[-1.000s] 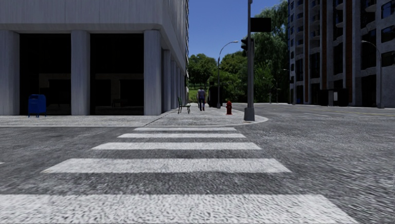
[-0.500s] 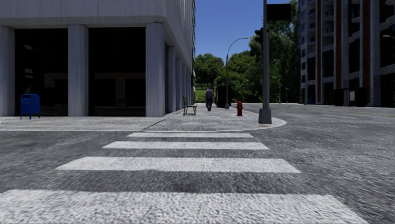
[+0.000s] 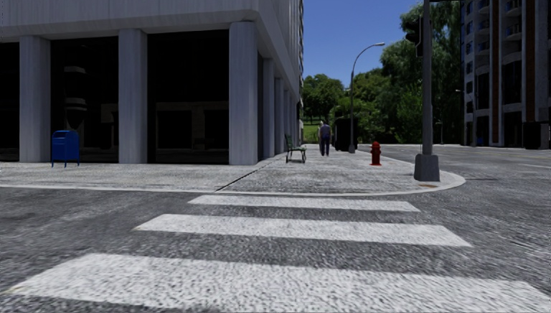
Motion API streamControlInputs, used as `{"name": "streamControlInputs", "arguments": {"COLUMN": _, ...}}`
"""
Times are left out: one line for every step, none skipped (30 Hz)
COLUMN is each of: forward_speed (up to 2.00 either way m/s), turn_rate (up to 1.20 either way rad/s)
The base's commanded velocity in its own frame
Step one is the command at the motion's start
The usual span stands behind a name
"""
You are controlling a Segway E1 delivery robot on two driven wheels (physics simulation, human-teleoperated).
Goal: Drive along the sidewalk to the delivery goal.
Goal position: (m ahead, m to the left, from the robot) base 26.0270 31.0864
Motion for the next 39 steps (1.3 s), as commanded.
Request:
{"name": "streamControlInputs", "arguments": {"forward_speed": 2.0, "turn_rate": 0.0}}
{"name": "streamControlInputs", "arguments": {"forward_speed": 2.0, "turn_rate": 0.0}}
{"name": "streamControlInputs", "arguments": {"forward_speed": 2.0, "turn_rate": 0.0}}
{"name": "streamControlInputs", "arguments": {"forward_speed": 2.0, "turn_rate": 0.0}}
{"name": "streamControlInputs", "arguments": {"forward_speed": 2.0, "turn_rate": 0.0}}
{"name": "streamControlInputs", "arguments": {"forward_speed": 2.0, "turn_rate": 0.0}}
{"name": "streamControlInputs", "arguments": {"forward_speed": 2.0, "turn_rate": 0.0}}
{"name": "streamControlInputs", "arguments": {"forward_speed": 2.0, "turn_rate": 0.0}}
{"name": "streamControlInputs", "arguments": {"forward_speed": 2.0, "turn_rate": 0.0}}
{"name": "streamControlInputs", "arguments": {"forward_speed": 2.0, "turn_rate": 0.0}}
{"name": "streamControlInputs", "arguments": {"forward_speed": 2.0, "turn_rate": 0.0}}
{"name": "streamControlInputs", "arguments": {"forward_speed": 2.0, "turn_rate": 0.0}}
{"name": "streamControlInputs", "arguments": {"forward_speed": 2.0, "turn_rate": 0.0}}
{"name": "streamControlInputs", "arguments": {"forward_speed": 2.0, "turn_rate": 0.0}}
{"name": "streamControlInputs", "arguments": {"forward_speed": 2.0, "turn_rate": 0.0}}
{"name": "streamControlInputs", "arguments": {"forward_speed": 2.0, "turn_rate": 0.0}}
{"name": "streamControlInputs", "arguments": {"forward_speed": 2.0, "turn_rate": 0.0}}
{"name": "streamControlInputs", "arguments": {"forward_speed": 2.0, "turn_rate": 0.0}}
{"name": "streamControlInputs", "arguments": {"forward_speed": 2.0, "turn_rate": 0.0}}
{"name": "streamControlInputs", "arguments": {"forward_speed": 2.0, "turn_rate": 0.0}}
{"name": "streamControlInputs", "arguments": {"forward_speed": 2.0, "turn_rate": 0.0}}
{"name": "streamControlInputs", "arguments": {"forward_speed": 2.0, "turn_rate": 0.0}}
{"name": "streamControlInputs", "arguments": {"forward_speed": 2.0, "turn_rate": 0.0}}
{"name": "streamControlInputs", "arguments": {"forward_speed": 2.0, "turn_rate": 0.0}}
{"name": "streamControlInputs", "arguments": {"forward_speed": 2.0, "turn_rate": 0.0}}
{"name": "streamControlInputs", "arguments": {"forward_speed": 2.0, "turn_rate": 0.0}}
{"name": "streamControlInputs", "arguments": {"forward_speed": 2.0, "turn_rate": 0.0}}
{"name": "streamControlInputs", "arguments": {"forward_speed": 2.0, "turn_rate": 0.0}}
{"name": "streamControlInputs", "arguments": {"forward_speed": 2.0, "turn_rate": 0.0}}
{"name": "streamControlInputs", "arguments": {"forward_speed": 2.0, "turn_rate": 0.0}}
{"name": "streamControlInputs", "arguments": {"forward_speed": 2.0, "turn_rate": 0.0}}
{"name": "streamControlInputs", "arguments": {"forward_speed": 2.0, "turn_rate": 0.0}}
{"name": "streamControlInputs", "arguments": {"forward_speed": 2.0, "turn_rate": 0.0}}
{"name": "streamControlInputs", "arguments": {"forward_speed": 2.0, "turn_rate": 0.0}}
{"name": "streamControlInputs", "arguments": {"forward_speed": 2.0, "turn_rate": 0.03}}
{"name": "streamControlInputs", "arguments": {"forward_speed": 2.0, "turn_rate": 0.07}}
{"name": "streamControlInputs", "arguments": {"forward_speed": 2.0, "turn_rate": 0.07}}
{"name": "streamControlInputs", "arguments": {"forward_speed": 2.0, "turn_rate": 0.11}}
{"name": "streamControlInputs", "arguments": {"forward_speed": 2.0, "turn_rate": 0.17}}
